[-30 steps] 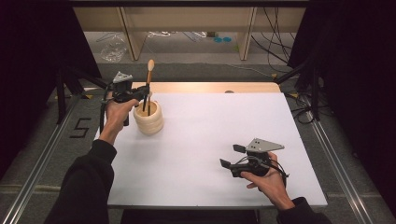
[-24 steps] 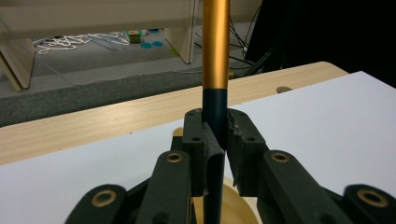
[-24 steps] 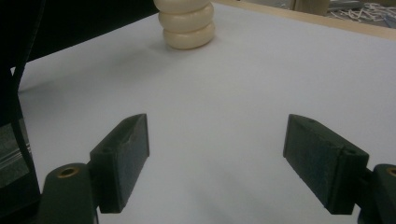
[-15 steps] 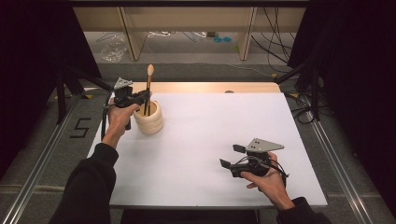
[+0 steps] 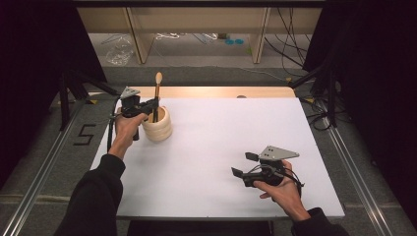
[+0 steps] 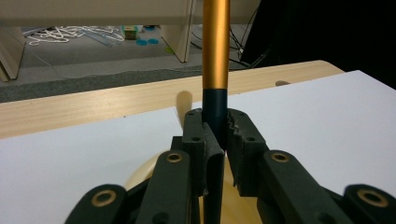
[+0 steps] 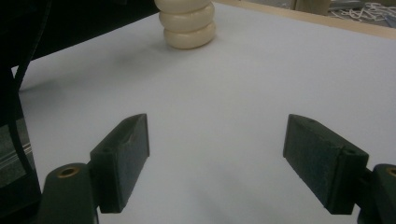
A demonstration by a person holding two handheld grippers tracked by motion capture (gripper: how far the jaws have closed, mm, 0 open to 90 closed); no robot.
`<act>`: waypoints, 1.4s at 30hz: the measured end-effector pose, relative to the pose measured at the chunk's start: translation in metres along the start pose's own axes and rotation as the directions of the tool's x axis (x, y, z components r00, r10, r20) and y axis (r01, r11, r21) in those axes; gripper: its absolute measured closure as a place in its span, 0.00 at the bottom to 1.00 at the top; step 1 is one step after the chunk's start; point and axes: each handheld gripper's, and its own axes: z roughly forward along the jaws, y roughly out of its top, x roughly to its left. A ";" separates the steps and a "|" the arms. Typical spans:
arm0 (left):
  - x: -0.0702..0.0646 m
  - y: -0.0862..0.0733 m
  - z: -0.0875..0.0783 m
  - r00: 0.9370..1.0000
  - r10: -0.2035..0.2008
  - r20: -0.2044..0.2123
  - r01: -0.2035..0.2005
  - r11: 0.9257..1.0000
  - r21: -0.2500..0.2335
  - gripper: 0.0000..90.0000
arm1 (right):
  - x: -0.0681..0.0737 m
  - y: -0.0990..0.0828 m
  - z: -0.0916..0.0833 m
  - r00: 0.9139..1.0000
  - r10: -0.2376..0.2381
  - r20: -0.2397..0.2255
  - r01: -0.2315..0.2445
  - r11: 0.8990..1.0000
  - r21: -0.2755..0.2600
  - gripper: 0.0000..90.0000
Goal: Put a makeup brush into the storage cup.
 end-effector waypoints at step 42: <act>0.004 -0.014 -0.007 1.000 0.004 -0.021 -0.003 0.998 0.064 0.85 | 0.000 0.000 0.001 1.000 -0.001 0.004 0.001 1.000 0.003 0.26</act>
